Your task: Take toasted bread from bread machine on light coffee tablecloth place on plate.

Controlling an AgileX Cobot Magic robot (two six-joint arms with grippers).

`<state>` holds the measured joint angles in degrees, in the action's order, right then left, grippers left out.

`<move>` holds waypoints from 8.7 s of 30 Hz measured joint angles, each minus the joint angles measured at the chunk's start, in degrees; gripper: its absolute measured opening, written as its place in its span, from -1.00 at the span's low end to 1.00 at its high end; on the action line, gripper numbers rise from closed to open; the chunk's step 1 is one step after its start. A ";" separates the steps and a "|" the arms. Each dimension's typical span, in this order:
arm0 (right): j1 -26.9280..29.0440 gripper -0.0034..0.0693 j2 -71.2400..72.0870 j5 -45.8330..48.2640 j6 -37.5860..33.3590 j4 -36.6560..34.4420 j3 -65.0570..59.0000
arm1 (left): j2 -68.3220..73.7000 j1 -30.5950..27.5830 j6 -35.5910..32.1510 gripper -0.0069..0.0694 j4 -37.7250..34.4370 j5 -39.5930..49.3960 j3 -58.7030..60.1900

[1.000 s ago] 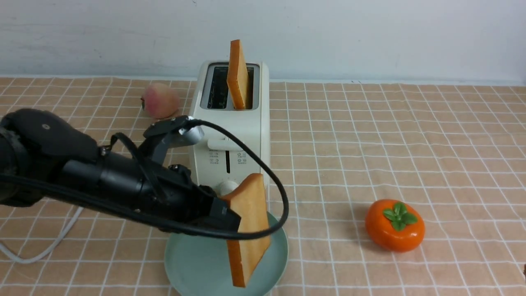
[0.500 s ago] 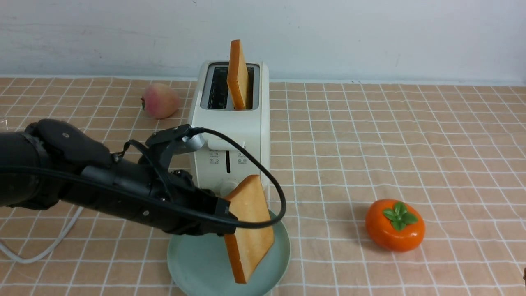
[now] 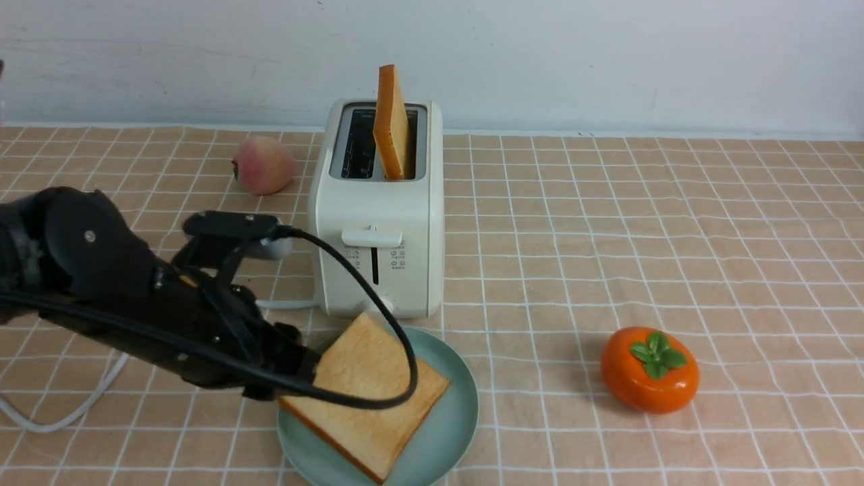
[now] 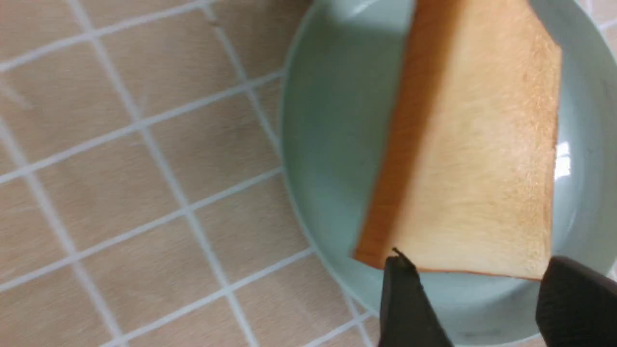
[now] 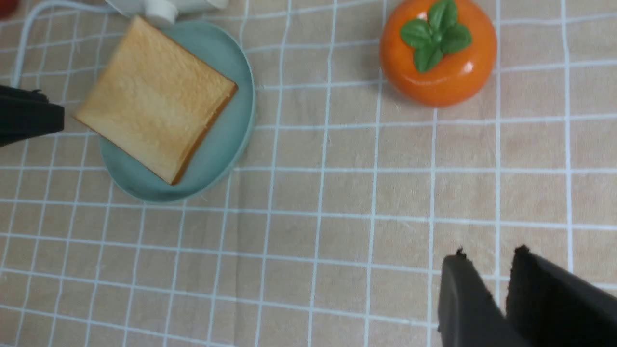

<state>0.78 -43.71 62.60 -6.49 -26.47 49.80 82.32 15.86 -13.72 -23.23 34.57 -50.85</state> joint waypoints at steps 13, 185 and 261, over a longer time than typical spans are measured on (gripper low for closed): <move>-3.90 -0.42 -17.72 5.97 -2.88 -11.98 15.00 | -29.27 0.00 19.46 -0.86 15.20 11.66 0.00; -30.16 -0.84 38.40 -40.39 49.47 61.36 -26.51 | -62.23 -0.05 33.83 -0.82 15.88 3.92 16.36; -30.16 -0.64 38.40 -48.40 9.78 21.90 -27.10 | -82.90 -10.09 30.69 -0.66 24.53 -12.18 52.57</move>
<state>-29.38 -5.31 14.20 3.30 -4.57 22.70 -0.59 5.76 16.97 1.30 22.39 1.71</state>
